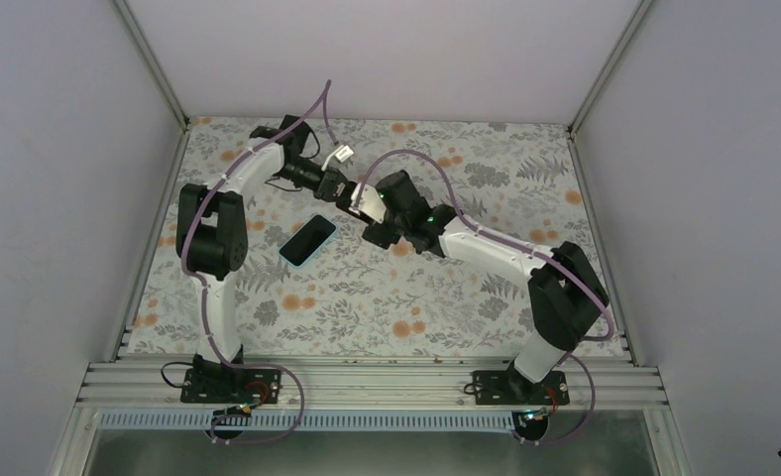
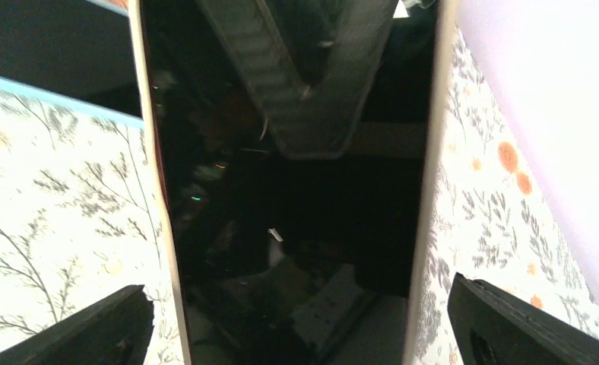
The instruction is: Take the phone out of the phone case
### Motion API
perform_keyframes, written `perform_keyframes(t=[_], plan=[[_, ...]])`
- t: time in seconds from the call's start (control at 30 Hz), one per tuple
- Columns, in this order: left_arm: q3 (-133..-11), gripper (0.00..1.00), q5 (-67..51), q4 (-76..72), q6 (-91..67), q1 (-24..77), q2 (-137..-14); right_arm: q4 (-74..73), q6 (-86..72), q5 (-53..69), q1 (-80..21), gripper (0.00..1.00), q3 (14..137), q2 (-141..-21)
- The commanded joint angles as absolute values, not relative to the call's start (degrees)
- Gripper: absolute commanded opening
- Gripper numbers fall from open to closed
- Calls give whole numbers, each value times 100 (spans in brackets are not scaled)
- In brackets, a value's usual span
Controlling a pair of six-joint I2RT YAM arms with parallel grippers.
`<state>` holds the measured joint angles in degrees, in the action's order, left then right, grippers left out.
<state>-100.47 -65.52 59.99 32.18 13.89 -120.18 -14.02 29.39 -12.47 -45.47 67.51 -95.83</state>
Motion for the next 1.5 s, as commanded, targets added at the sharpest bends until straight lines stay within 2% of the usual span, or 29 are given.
perform_keyframes(t=[0.0,0.13,0.3,0.5,0.83,1.23,1.43,1.47], plan=[[-10542,4,-6771,6727,4287,1400,-11936,-2191,2818,-15,-4090,100,7445,-9200],[-10506,4,-6065,6544,4514,1586,-11451,-3433,3251,2365,-2984,100,7663,-8674],[-10128,5,-5223,5803,4721,2055,-10592,-4152,4727,3889,-2064,100,7079,-7976],[-9240,5,-5060,4815,5003,2525,-9699,-4018,5268,4456,-1922,99,6570,-8042],[-8617,6,-5470,4861,5933,2634,-9232,-4400,5924,5162,-1594,94,6820,-8435],[-8649,5,-5765,4925,5944,2722,-9169,-4382,5993,5252,-1532,91,6872,-8861],[-8534,4,-5505,5194,6334,2835,-9114,-4525,6157,5112,-1436,91,7074,-8932],[-8487,4,-5452,5209,6392,2871,-9090,-4561,6189,5050,-1415,89,7135,-8981]])
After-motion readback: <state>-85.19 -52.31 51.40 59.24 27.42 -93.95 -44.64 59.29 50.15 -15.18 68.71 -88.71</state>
